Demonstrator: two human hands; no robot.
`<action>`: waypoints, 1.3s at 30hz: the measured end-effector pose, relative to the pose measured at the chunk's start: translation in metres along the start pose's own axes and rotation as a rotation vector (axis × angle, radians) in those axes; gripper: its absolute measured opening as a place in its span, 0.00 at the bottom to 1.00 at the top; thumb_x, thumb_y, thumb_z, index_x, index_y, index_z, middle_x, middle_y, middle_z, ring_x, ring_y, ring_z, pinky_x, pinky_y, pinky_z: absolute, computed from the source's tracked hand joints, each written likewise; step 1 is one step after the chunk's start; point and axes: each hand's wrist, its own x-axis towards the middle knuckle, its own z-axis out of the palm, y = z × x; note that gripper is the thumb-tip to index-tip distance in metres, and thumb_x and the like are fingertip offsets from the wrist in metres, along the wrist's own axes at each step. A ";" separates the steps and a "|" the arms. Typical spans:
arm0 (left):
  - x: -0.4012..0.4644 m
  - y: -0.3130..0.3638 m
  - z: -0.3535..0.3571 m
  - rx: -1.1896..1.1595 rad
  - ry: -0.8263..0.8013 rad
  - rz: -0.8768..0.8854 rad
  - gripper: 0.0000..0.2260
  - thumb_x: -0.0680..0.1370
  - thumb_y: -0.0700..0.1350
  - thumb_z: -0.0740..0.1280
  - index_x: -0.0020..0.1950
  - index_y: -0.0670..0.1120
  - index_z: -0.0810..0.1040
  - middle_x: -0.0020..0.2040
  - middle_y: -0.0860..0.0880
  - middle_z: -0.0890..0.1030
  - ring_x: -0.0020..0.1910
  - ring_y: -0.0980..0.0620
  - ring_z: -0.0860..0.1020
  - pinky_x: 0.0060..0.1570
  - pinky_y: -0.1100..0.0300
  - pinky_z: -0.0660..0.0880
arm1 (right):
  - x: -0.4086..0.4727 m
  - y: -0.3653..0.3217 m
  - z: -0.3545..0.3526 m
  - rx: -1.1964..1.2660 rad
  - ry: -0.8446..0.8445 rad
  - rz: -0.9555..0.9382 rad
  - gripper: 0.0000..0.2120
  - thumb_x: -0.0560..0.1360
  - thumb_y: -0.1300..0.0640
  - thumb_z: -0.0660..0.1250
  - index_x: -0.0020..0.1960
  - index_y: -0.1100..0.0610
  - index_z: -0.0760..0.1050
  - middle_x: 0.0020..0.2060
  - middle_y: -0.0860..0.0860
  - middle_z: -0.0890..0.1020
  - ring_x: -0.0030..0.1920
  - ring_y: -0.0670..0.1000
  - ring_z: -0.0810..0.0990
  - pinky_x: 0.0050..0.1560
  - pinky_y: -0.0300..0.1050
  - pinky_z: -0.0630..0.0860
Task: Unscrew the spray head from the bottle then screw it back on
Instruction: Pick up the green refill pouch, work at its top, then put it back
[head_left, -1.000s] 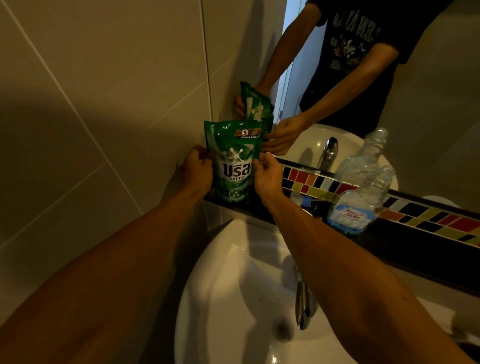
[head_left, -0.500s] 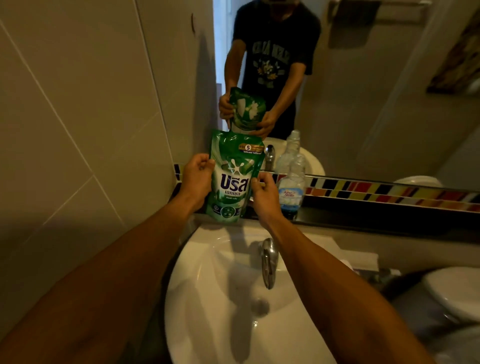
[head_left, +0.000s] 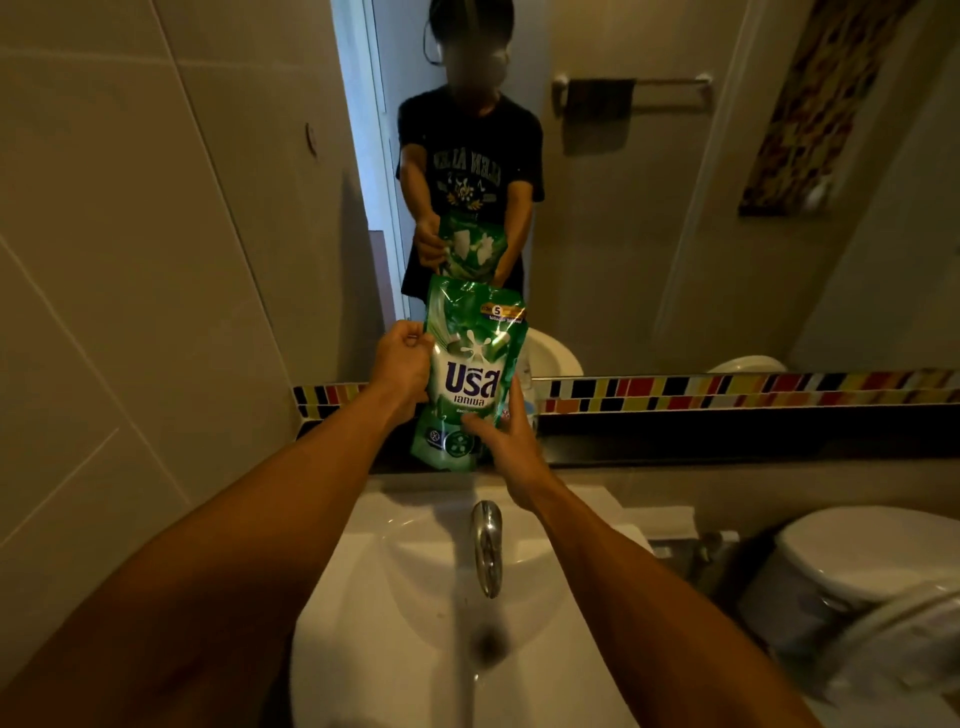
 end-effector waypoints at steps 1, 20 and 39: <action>0.002 0.001 0.002 0.012 0.015 -0.008 0.06 0.83 0.42 0.60 0.49 0.50 0.74 0.47 0.46 0.81 0.46 0.44 0.82 0.45 0.39 0.82 | 0.001 0.001 -0.001 -0.003 -0.017 -0.008 0.45 0.76 0.62 0.74 0.81 0.35 0.54 0.68 0.47 0.80 0.62 0.45 0.83 0.47 0.40 0.84; 0.032 -0.019 0.006 0.342 0.071 0.175 0.16 0.81 0.37 0.63 0.65 0.53 0.70 0.42 0.47 0.78 0.35 0.52 0.79 0.28 0.62 0.74 | 0.009 0.018 -0.006 0.117 -0.098 0.094 0.47 0.76 0.60 0.76 0.79 0.28 0.53 0.72 0.50 0.77 0.69 0.56 0.79 0.61 0.70 0.79; 0.059 -0.001 0.016 0.449 -0.003 0.141 0.17 0.79 0.34 0.63 0.63 0.51 0.73 0.35 0.49 0.77 0.33 0.52 0.78 0.34 0.55 0.78 | 0.014 0.008 0.006 0.272 -0.073 0.263 0.43 0.78 0.56 0.73 0.76 0.23 0.52 0.73 0.47 0.73 0.68 0.60 0.76 0.47 0.68 0.84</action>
